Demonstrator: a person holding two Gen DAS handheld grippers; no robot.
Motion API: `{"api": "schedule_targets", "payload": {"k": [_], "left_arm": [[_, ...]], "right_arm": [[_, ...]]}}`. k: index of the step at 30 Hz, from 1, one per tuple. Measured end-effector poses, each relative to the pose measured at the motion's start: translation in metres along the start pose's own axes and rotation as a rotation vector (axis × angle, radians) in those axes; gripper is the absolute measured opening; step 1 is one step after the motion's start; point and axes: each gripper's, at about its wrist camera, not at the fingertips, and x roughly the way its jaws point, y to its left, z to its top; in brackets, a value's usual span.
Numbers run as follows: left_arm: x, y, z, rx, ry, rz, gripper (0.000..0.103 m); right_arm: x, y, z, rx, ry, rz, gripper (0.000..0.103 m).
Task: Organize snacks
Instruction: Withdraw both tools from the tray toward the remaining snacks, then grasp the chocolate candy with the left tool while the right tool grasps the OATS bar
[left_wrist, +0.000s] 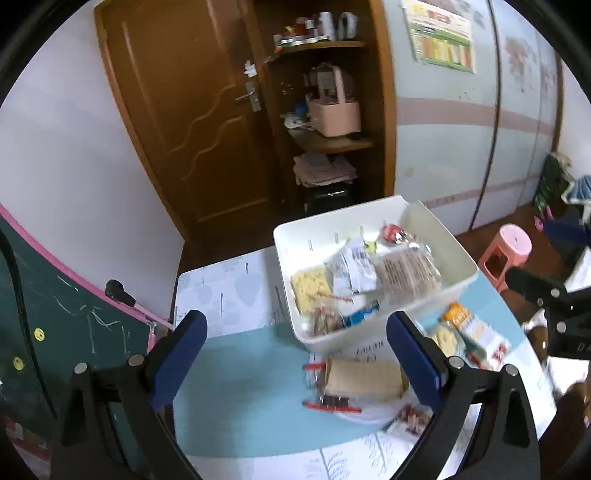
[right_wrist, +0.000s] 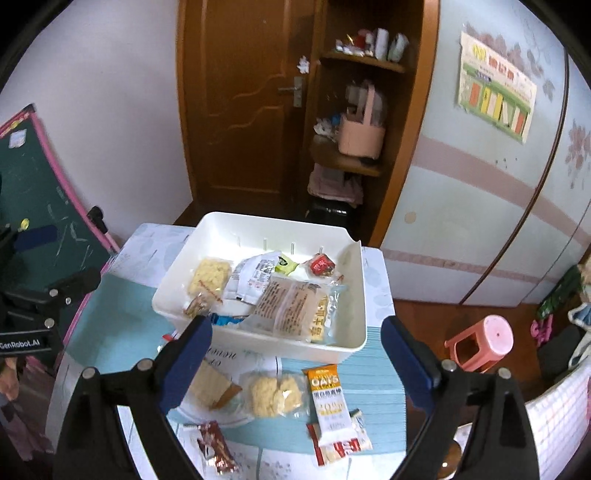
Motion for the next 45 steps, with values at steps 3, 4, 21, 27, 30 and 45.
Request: {"api": "schedule_targets", "payload": {"k": [3, 4, 21, 27, 30, 45], "left_arm": [[-0.008, -0.009, -0.016, 0.032, 0.019, -0.051, 0.098], [-0.01, -0.013, -0.022, 0.04, 0.026, -0.063, 0.098], [0.083, -0.09, -0.137, -0.271, 0.29, -0.055, 0.097], [0.115, -0.112, -0.155, -0.369, 0.354, 0.005, 0.095], [0.119, -0.118, -0.161, -0.4, 0.371, 0.039, 0.095], [0.136, -0.142, -0.175, -0.395, 0.432, 0.067, 0.095]], "right_arm": [[-0.012, 0.008, -0.011, -0.046, -0.014, -0.003, 0.093], [-0.015, 0.009, -0.015, -0.058, -0.023, -0.016, 0.093], [0.059, -0.055, -0.106, 0.091, 0.152, -0.028, 0.093], [0.092, -0.073, -0.13, 0.1, 0.213, -0.022, 0.093], [0.108, -0.076, -0.135, 0.095, 0.231, -0.009, 0.092], [0.175, -0.061, -0.152, 0.014, 0.316, 0.011, 0.06]]}}
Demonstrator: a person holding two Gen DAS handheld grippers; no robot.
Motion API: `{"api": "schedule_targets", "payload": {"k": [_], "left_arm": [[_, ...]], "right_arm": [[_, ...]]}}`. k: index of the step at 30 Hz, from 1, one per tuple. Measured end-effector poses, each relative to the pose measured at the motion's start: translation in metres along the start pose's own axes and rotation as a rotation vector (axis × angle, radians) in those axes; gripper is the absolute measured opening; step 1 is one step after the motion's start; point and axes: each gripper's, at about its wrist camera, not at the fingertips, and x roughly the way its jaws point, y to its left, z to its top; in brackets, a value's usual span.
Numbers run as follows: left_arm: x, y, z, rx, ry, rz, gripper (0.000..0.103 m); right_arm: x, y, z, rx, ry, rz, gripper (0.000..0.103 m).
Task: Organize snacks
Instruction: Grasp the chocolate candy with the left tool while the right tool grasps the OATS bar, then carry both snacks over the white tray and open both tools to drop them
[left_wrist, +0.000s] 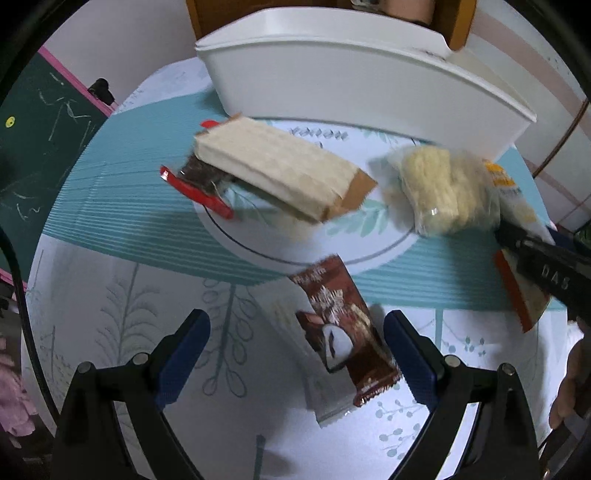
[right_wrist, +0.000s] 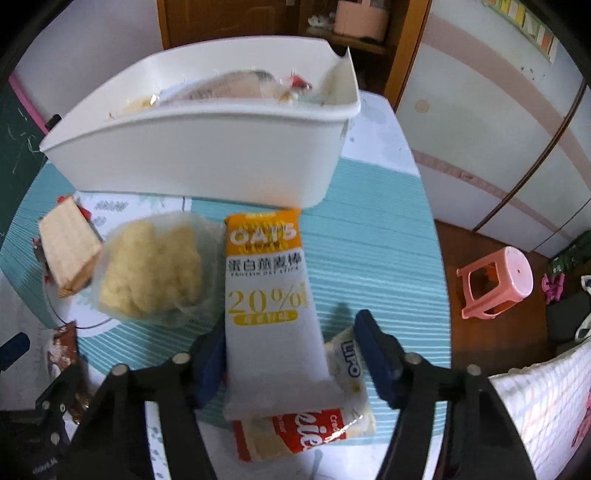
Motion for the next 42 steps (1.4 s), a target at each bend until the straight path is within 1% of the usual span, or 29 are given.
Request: {"api": "schedule_targets", "payload": {"k": [2, 3, 4, 5, 6, 8, 9, 11, 15, 16, 21, 27, 30, 34, 37, 42], "left_arm": [[0.0, -0.001, -0.003, 0.002, -0.005, -0.016, 0.091], [0.0, 0.0, -0.003, 0.008, -0.002, -0.036, 0.089], [-0.001, 0.001, -0.002, 0.012, 0.003, -0.047, 0.085], [-0.002, 0.003, -0.002, 0.016, 0.002, -0.047, 0.08], [-0.003, 0.005, -0.003, 0.021, 0.0, -0.051, 0.077], [-0.005, 0.01, -0.004, 0.031, -0.003, -0.057, 0.066], [-0.006, 0.012, -0.005, 0.034, -0.005, -0.059, 0.063], [-0.007, 0.02, -0.004, 0.034, -0.005, -0.065, 0.051], [-0.009, 0.034, -0.004, 0.019, 0.001, -0.121, 0.045], [-0.01, 0.035, -0.004, 0.017, 0.001, -0.125, 0.04], [-0.012, 0.042, -0.006, 0.016, 0.003, -0.157, 0.039], [-0.013, 0.047, -0.007, 0.02, 0.003, -0.169, 0.038], [-0.014, 0.051, -0.004, 0.028, -0.013, -0.17, 0.038], [-0.028, 0.049, -0.004, 0.062, -0.069, -0.159, 0.038], [-0.043, 0.05, 0.004, 0.08, -0.128, -0.151, 0.038], [-0.077, 0.051, 0.024, 0.108, -0.249, -0.144, 0.038]], "right_arm": [[-0.002, 0.001, -0.003, -0.008, -0.013, -0.003, 0.045], [-0.004, 0.002, -0.005, -0.01, -0.021, -0.011, 0.042], [-0.007, 0.003, -0.006, -0.005, -0.028, -0.009, 0.042], [-0.011, 0.003, -0.009, 0.009, -0.039, 0.009, 0.042], [-0.015, 0.001, -0.012, 0.025, -0.05, 0.022, 0.042], [-0.024, 0.002, -0.018, 0.049, -0.075, 0.035, 0.042], [-0.029, 0.003, -0.02, 0.062, -0.088, 0.042, 0.042], [-0.041, 0.005, -0.026, 0.095, -0.111, 0.068, 0.042], [-0.059, 0.01, -0.037, 0.164, -0.156, 0.118, 0.042], [-0.062, 0.012, -0.039, 0.172, -0.162, 0.122, 0.042], [-0.075, 0.022, -0.055, 0.207, -0.183, 0.158, 0.042], [-0.074, 0.033, -0.063, 0.211, -0.162, 0.186, 0.042], [-0.075, 0.041, -0.066, 0.204, -0.152, 0.193, 0.042], [-0.076, 0.048, -0.067, 0.197, -0.148, 0.202, 0.042], [-0.082, 0.052, -0.066, 0.193, -0.158, 0.211, 0.042], [-0.098, 0.056, -0.057, 0.187, -0.193, 0.223, 0.042]]}}
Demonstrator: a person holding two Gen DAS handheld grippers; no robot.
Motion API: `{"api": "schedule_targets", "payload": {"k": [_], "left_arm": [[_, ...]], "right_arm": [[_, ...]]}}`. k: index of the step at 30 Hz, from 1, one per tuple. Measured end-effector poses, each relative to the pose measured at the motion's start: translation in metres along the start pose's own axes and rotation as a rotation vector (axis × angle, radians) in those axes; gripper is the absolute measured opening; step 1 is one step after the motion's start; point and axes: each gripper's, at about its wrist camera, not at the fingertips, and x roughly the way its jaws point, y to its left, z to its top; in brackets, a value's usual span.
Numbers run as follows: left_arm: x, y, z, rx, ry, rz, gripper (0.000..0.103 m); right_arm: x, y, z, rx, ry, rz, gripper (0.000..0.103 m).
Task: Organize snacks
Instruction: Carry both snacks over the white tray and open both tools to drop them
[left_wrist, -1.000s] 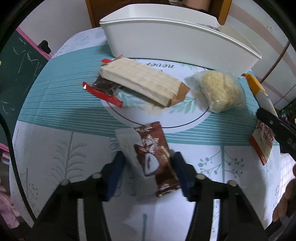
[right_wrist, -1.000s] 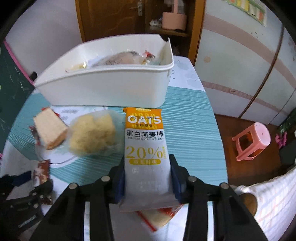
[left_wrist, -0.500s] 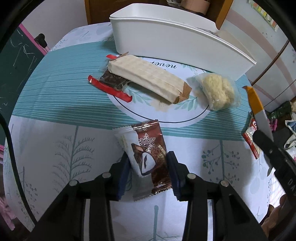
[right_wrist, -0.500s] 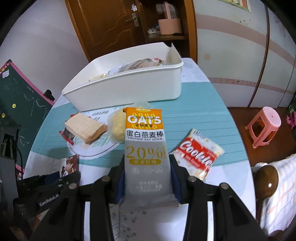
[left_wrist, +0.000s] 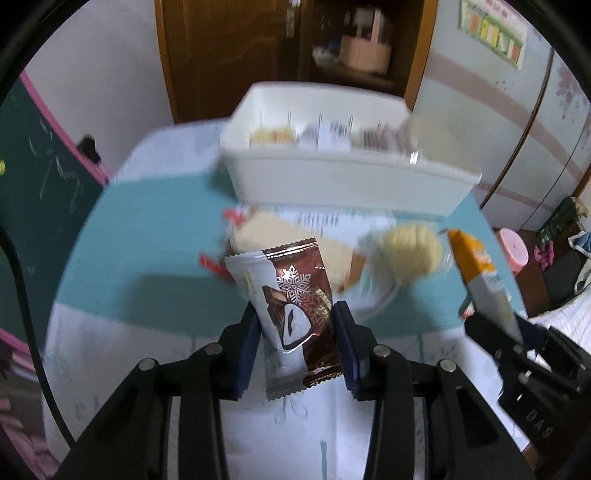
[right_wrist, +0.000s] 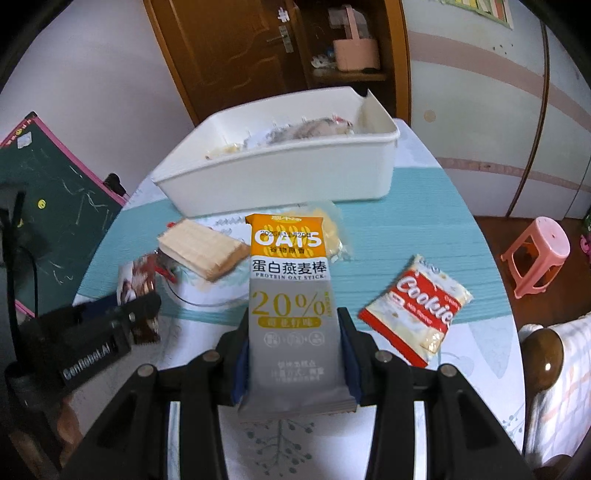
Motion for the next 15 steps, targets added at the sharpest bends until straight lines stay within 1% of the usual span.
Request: {"api": "schedule_targets", "payload": {"k": [3, 6, 8, 11, 15], "left_arm": [[-0.017, 0.001, 0.022, 0.019, -0.059, -0.004, 0.038], [-0.033, 0.003, 0.052, 0.041, -0.108, -0.017, 0.038], [-0.042, 0.003, 0.071, 0.065, -0.135, -0.015, 0.038], [-0.056, 0.004, 0.105, 0.104, -0.182, 0.009, 0.038], [-0.073, 0.005, 0.152, 0.128, -0.224, 0.016, 0.038]], "right_arm": [[-0.01, 0.005, 0.014, -0.005, -0.028, 0.015, 0.042], [-0.02, 0.007, 0.033, -0.009, -0.064, 0.03, 0.042], [-0.03, 0.009, 0.051, -0.006, -0.096, 0.042, 0.042], [-0.047, 0.012, 0.08, -0.011, -0.148, 0.06, 0.042], [-0.071, 0.019, 0.121, -0.035, -0.227, 0.051, 0.042]]}}
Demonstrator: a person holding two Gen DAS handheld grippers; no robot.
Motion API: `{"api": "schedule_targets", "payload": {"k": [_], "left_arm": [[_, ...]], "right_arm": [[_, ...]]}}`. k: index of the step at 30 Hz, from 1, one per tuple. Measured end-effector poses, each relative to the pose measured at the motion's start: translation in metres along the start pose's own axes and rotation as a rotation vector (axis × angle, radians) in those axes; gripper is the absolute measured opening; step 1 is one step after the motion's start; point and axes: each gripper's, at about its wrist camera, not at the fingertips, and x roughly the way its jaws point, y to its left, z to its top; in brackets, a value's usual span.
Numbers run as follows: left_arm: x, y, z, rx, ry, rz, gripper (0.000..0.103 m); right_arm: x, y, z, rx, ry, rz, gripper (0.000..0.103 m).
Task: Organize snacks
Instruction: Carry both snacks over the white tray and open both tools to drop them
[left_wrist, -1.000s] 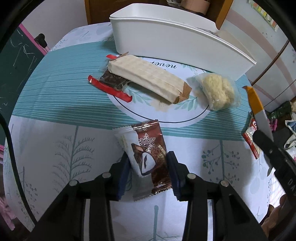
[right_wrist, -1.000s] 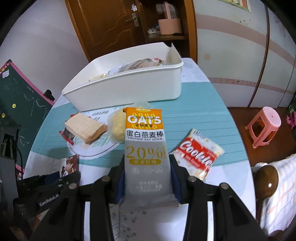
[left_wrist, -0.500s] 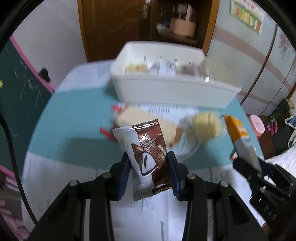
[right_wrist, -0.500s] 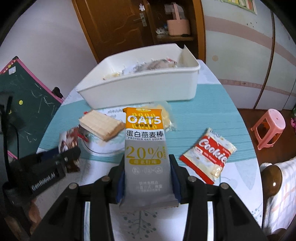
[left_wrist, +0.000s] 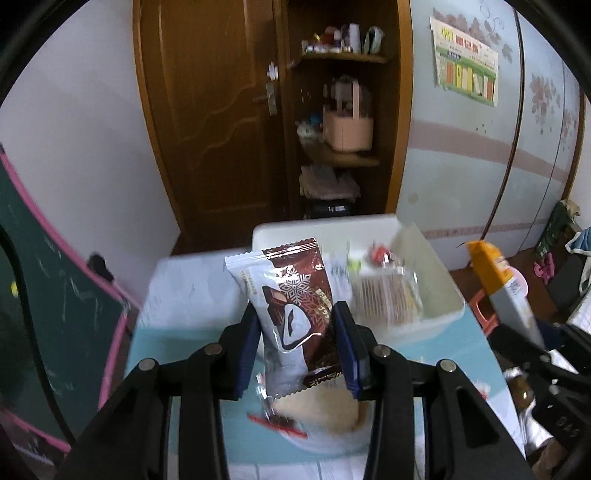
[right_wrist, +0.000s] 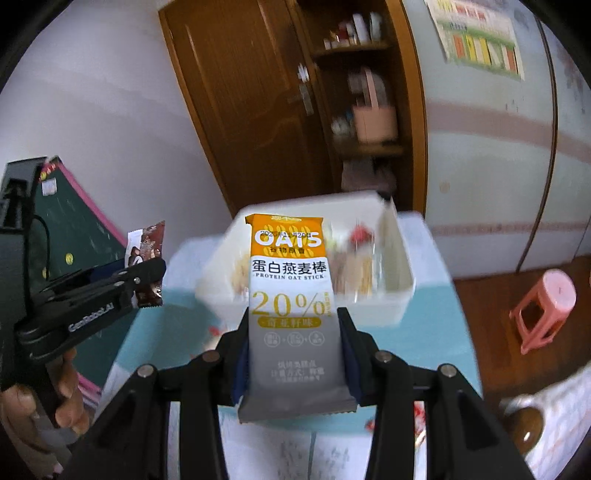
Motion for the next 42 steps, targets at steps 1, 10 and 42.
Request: {"api": "schedule_targets", "payload": {"k": [1, 10, 42], "left_arm": [[0.0, 0.0, 0.01, 0.006, -0.003, 0.002, 0.038], [0.022, -0.005, 0.076, 0.09, -0.027, 0.075, 0.038], [0.121, -0.008, 0.084, 0.04, 0.116, 0.011, 0.099]], "right_arm": [[-0.002, 0.001, 0.008, 0.0, -0.013, -0.002, 0.042], [-0.003, 0.008, 0.099, -0.029, -0.12, -0.049, 0.042], [0.128, -0.02, 0.109, 0.05, 0.125, -0.157, 0.054]]}}
